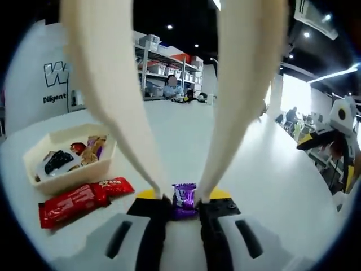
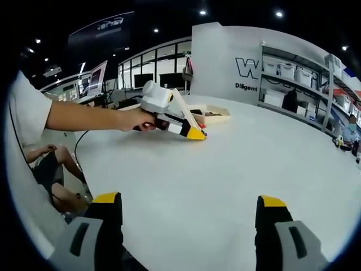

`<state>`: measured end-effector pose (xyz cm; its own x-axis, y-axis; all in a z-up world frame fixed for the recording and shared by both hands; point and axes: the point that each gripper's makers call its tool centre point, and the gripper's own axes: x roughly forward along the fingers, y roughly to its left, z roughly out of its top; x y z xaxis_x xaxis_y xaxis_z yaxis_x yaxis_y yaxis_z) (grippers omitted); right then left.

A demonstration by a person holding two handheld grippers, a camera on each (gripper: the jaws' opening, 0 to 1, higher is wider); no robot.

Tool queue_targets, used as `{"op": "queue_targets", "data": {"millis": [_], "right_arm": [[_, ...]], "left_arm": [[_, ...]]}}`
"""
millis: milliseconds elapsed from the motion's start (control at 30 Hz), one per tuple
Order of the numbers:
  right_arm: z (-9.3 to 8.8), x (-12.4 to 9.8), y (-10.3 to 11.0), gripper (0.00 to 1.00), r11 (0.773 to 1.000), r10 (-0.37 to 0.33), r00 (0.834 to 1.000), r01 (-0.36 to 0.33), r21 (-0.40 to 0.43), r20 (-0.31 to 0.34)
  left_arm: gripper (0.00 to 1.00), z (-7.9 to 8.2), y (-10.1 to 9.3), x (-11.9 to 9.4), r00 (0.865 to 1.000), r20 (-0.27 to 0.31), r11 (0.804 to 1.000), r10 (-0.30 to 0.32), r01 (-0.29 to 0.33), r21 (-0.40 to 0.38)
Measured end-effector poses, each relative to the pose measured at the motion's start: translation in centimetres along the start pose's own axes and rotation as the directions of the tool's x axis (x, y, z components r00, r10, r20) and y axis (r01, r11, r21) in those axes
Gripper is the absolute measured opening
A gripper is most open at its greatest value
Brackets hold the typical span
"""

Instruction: Place the target food into the container with the food tongs after gripping and lifting it, then release it inside without dropping or visibly crushing the food.

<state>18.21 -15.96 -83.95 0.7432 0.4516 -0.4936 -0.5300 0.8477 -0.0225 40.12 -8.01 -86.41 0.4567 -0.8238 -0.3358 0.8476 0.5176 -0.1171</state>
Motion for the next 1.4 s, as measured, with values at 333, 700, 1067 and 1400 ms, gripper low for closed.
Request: {"op": "queue_targets", "data": {"millis": [333,700,1067,1400], "right_arm": [[0.4,0.9,0.1,0.97,1.0,0.006,1.0,-0.006,-0.005,-0.008],[1.3,2.5,0.1,0.99,1.0,0.012,1.0,-0.012,0.016,0.014],[1.0,3.1,-0.5,0.99,1.0,0.018,1.0,-0.018,0.021,-0.004],[0.3,3.3,-1.1,0.99,1.0,0.013,1.0,-0.012,0.02,-0.026]], "left_arm": [[0.19,2.1,0.9,-1.2,0.999,0.042,1.0,0.015,-0.015,0.004],[0.19,6.1,6.1,-3.1,0.994,0.097,0.998,0.059,-0.059,-0.004],[0.19,6.7,9.2,-1.1,0.989,0.088,0.993,0.122,-0.121,-0.017],[0.21,5.1,10.0,0.5,0.993,0.016,0.993,0.12,-0.12,-0.005]]}}
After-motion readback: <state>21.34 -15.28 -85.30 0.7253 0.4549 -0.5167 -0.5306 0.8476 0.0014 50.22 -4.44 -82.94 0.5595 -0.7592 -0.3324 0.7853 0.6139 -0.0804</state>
